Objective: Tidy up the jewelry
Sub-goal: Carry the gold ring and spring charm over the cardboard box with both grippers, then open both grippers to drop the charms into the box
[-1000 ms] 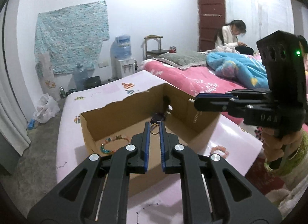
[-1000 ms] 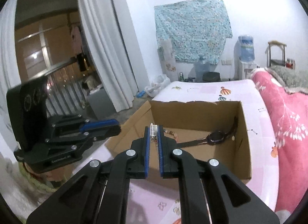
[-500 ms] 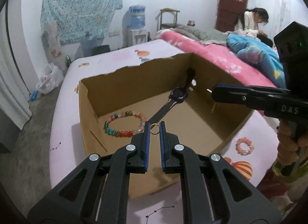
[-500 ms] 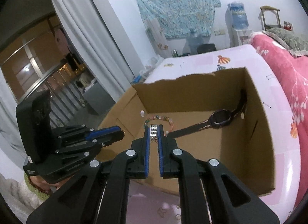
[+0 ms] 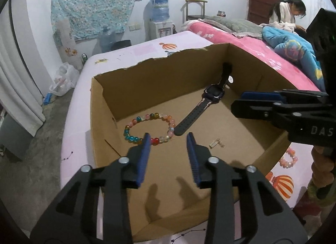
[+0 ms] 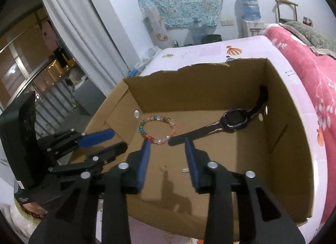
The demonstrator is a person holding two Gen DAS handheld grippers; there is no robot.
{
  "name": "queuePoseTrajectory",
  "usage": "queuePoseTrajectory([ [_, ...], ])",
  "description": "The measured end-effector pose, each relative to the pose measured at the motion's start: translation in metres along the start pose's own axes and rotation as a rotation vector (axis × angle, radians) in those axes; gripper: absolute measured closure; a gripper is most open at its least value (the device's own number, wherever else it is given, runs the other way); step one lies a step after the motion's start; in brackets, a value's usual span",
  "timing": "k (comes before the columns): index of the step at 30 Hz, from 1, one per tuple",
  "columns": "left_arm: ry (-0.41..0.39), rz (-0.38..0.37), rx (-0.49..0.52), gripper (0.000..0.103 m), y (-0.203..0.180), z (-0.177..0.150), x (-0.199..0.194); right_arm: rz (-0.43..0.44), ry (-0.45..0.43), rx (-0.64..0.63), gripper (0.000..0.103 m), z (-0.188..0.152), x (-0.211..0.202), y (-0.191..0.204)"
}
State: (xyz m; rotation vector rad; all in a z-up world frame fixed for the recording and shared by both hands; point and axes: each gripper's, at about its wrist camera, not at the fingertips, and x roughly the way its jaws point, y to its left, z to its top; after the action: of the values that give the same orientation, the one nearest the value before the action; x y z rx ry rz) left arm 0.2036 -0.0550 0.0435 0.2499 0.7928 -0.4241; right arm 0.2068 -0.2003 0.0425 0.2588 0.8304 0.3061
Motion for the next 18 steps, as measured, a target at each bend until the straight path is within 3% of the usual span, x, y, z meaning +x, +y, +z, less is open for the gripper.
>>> queuePoseTrajectory([
  [2,-0.005,0.003,-0.006,0.052,0.000,-0.001,-0.003,-0.008,-0.006,0.003,0.055,-0.001,-0.004,0.000],
  [5,-0.020,0.007,-0.011,0.042,-0.001,-0.001,-0.009,-0.017,-0.017,0.006,0.046,-0.001,-0.009,0.001],
  [10,-0.041,0.020,-0.015,0.031,-0.001,-0.002,-0.019,-0.024,-0.045,0.017,0.037,-0.003,-0.022,0.003],
  [18,-0.066,0.018,-0.048,0.021,0.002,-0.007,-0.039,-0.022,-0.079,0.025,0.032,-0.004,-0.040,0.007],
])
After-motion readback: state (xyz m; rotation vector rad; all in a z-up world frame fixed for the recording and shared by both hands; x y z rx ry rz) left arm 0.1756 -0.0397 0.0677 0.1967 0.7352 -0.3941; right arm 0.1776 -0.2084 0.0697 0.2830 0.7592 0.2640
